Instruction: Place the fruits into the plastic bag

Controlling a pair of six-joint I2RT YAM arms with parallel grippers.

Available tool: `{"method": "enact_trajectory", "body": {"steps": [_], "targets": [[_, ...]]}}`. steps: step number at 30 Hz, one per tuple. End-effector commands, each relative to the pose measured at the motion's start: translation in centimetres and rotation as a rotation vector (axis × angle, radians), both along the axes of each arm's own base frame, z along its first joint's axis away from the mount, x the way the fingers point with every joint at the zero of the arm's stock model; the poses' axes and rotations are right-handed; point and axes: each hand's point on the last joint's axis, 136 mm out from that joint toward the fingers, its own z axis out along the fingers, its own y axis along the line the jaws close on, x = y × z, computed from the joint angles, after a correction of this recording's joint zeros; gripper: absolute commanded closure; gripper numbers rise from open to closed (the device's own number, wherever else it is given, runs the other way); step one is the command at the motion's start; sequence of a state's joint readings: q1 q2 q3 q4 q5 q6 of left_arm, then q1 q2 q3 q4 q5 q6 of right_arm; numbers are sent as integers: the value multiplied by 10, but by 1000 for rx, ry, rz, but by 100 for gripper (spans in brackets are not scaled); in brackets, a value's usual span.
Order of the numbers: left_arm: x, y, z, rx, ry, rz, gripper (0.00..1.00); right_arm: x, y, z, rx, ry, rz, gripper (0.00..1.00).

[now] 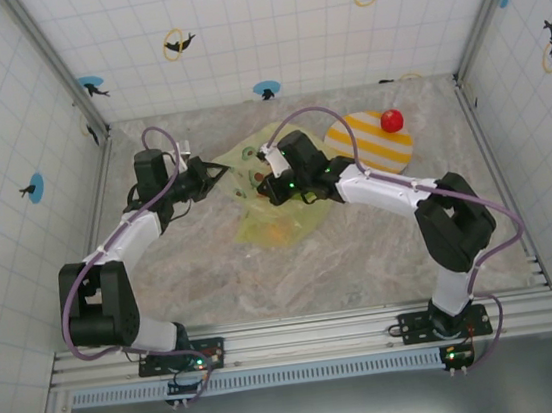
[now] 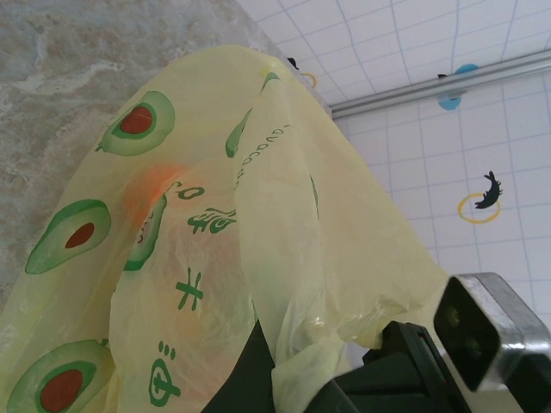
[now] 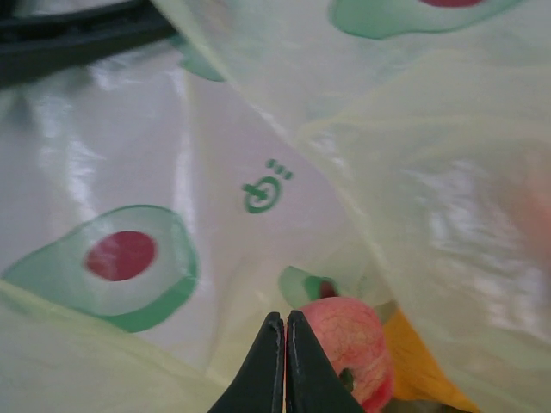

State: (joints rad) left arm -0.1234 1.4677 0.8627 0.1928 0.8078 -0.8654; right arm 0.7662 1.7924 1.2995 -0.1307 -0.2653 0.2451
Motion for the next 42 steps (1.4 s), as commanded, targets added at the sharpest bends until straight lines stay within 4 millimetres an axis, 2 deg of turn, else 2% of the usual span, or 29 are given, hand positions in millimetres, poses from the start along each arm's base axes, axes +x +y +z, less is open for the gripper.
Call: {"method": "enact_trajectory", "body": {"steps": [1, 4, 9, 17, 22, 30, 32, 36, 42], "targets": [[-3, -3, 8, -12, -26, -15, 100, 13, -9, -12, -96, -13, -54, 91], [-3, -3, 8, -13, -27, -15, 100, 6, -2, -11, -57, 25, -5, 88], [-2, -3, 9, -12, -27, -15, 100, 1, 4, 7, 42, 57, 37, 80], [-3, -3, 9, -13, -27, -17, 100, 2, -15, 44, 204, 36, 25, 67], [-3, -3, 9, -13, -28, -15, 100, 4, -29, 56, 243, 11, 3, 61], [-3, -3, 9, -13, -26, -16, 100, 0, -34, 72, 293, -16, 35, 58], [-3, -3, 9, -13, -29, -16, 100, 4, -42, 73, 256, -59, 4, 59], [-4, -4, 13, -13, -41, -23, 100, 16, -68, 65, 73, -169, -107, 60], [-12, -21, 30, -12, -112, -109, 100, 25, -113, 86, -56, -355, -276, 59]]}}
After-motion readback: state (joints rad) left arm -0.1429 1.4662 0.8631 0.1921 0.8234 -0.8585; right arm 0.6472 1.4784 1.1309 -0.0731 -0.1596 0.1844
